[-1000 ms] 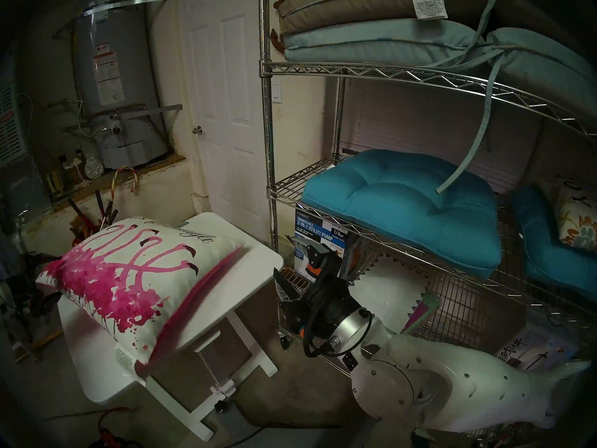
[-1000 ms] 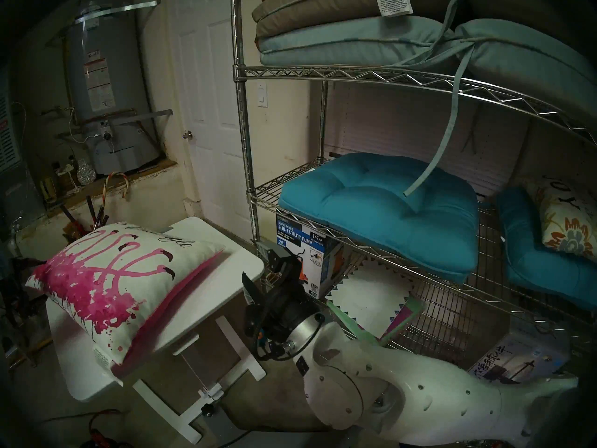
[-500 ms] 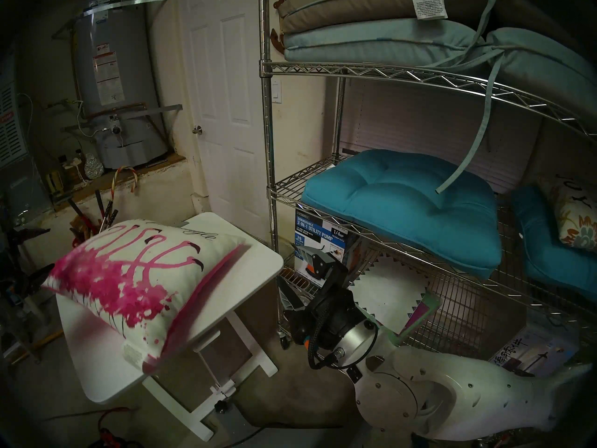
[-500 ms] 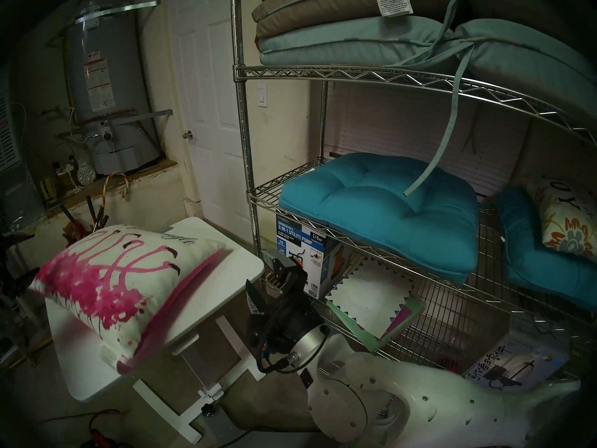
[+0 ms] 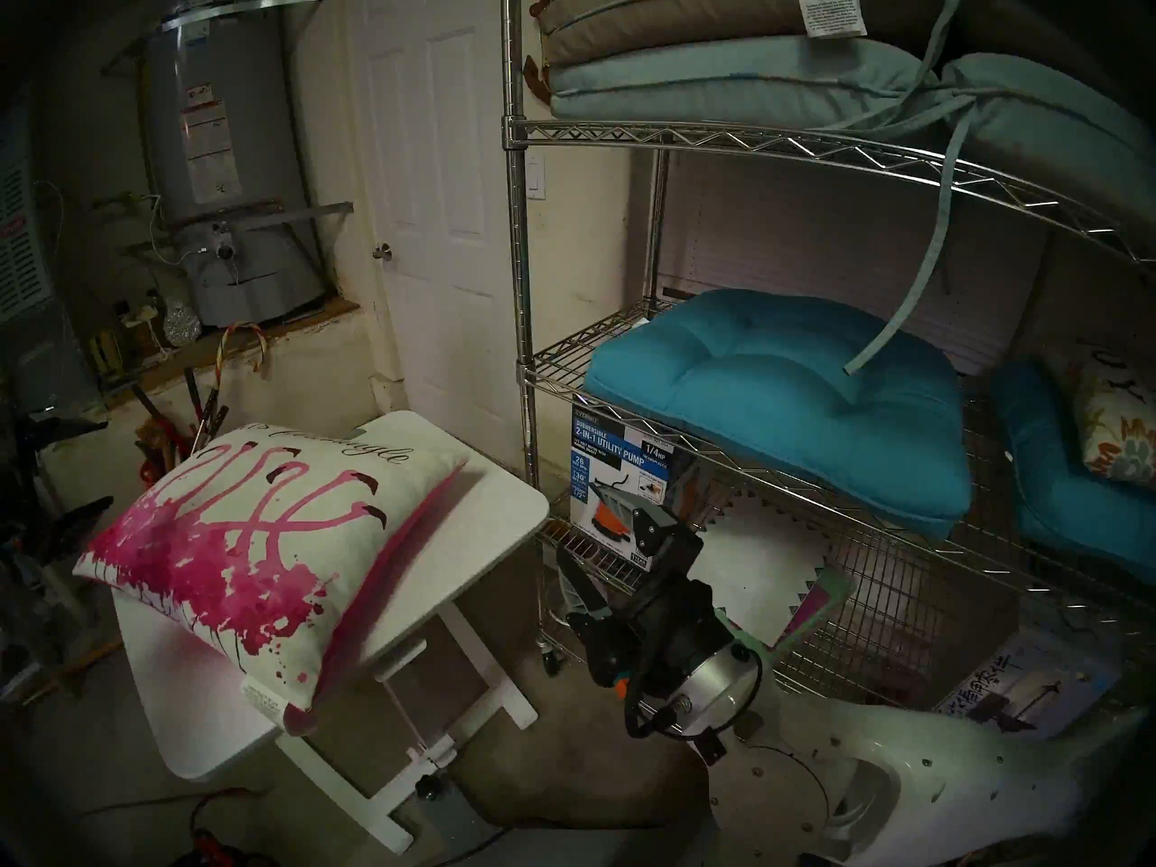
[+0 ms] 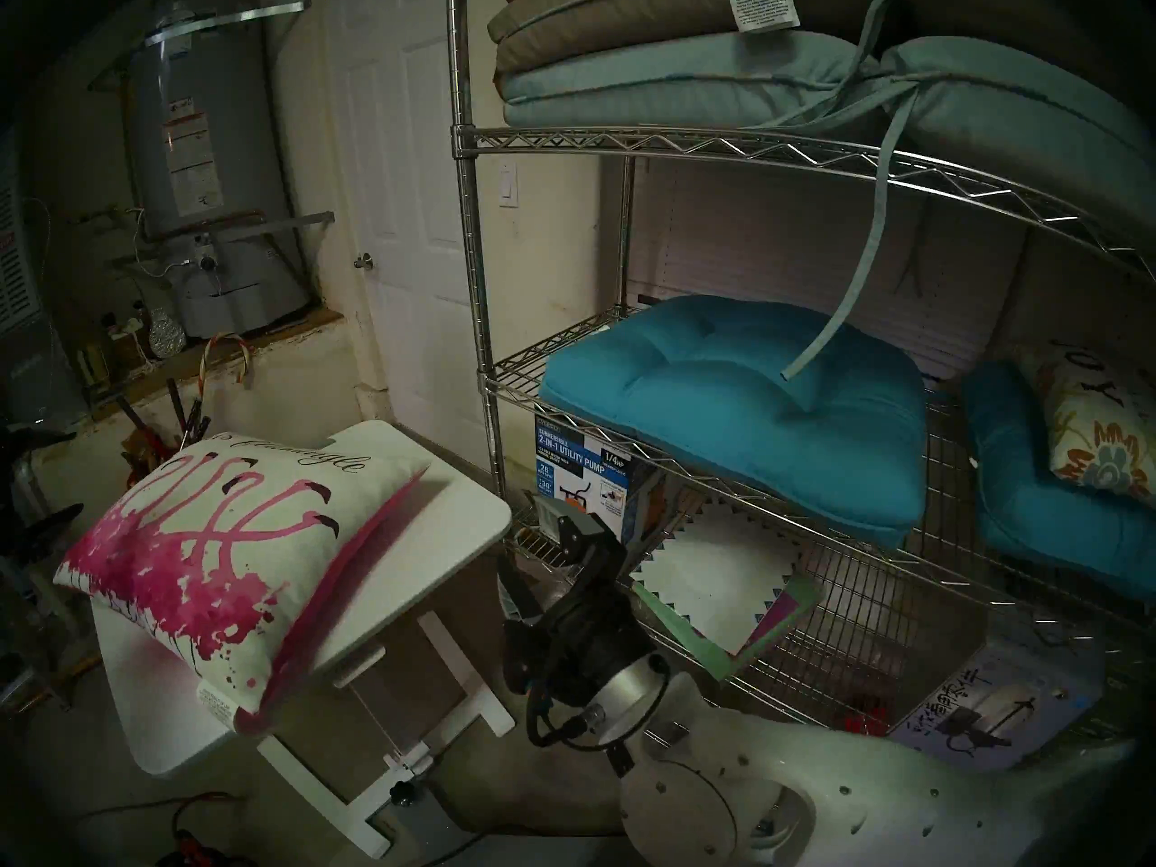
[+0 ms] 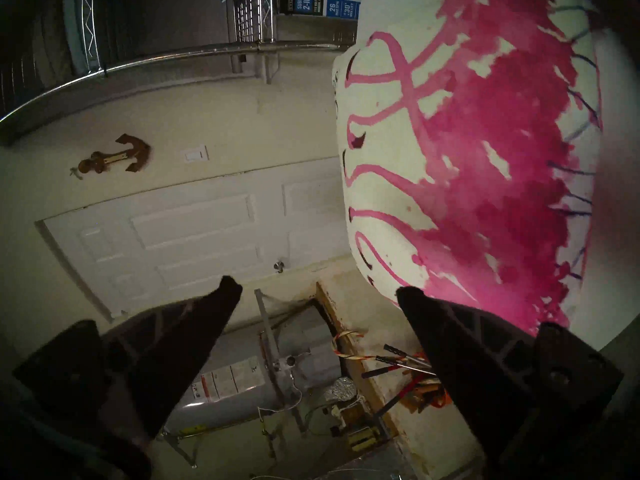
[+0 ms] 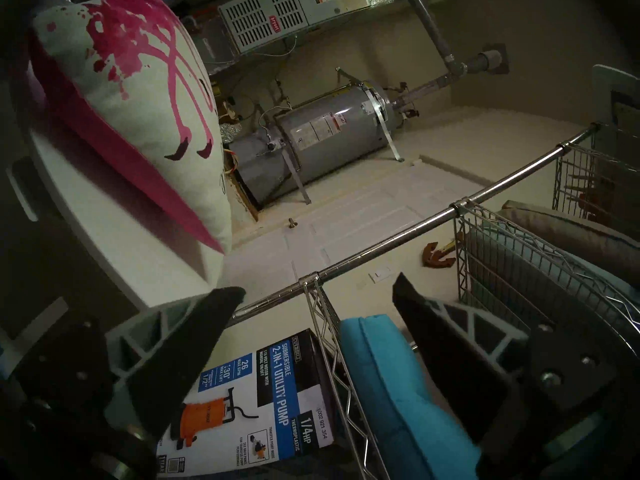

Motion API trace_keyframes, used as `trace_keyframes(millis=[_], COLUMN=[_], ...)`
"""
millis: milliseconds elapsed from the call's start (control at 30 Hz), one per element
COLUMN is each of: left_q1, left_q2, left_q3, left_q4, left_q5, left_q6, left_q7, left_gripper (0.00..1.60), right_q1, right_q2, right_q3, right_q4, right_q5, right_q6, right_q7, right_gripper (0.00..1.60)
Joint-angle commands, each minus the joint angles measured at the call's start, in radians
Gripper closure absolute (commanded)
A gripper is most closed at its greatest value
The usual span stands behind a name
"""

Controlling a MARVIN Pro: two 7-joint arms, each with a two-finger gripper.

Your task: Take cushion off the shelf

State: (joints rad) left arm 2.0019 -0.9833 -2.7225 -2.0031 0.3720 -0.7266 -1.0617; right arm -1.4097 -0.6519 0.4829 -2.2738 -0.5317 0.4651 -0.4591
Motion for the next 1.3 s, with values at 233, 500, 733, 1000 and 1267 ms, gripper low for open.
trace_keyframes(millis=[233, 500, 733, 1000, 1267], left_q1=[-0.11, -0.182, -0.24, -0.306, -0.385], left_q2=[0.114, 0.173, 0.205, 0.227, 0.241], left_q3=[0.218, 0.384, 0.506, 0.634, 0.75], left_q4=[-0.159, -0.189, -0.222, -0.256, -0.284], left_q5=[-0.015, 0.003, 0.017, 0.036, 0.064], left_q6=[0.145, 0.231, 0.292, 0.356, 0.421], left_q7=[0.02, 0.055, 0.091, 0.128, 0.158], left_gripper=[0.0, 0.0, 0.0, 0.0, 0.0], right_q1=[-0.09, -0.146, -0.178, -0.211, -0.238], right_q2=[0.137, 0.247, 0.328, 0.418, 0.481], right_q3=[0.077, 0.126, 0.162, 0.195, 0.223], right_q4=[-0.087, -0.117, -0.136, -0.135, -0.12], right_q5=[0.061, 0.11, 0.145, 0.19, 0.245], right_q6=[-0.012, -0.016, -0.018, -0.024, -0.04], right_q7=[-0.165, -0.271, -0.354, -0.443, -0.539], right_gripper=[0.0, 0.0, 0.0, 0.0, 0.0])
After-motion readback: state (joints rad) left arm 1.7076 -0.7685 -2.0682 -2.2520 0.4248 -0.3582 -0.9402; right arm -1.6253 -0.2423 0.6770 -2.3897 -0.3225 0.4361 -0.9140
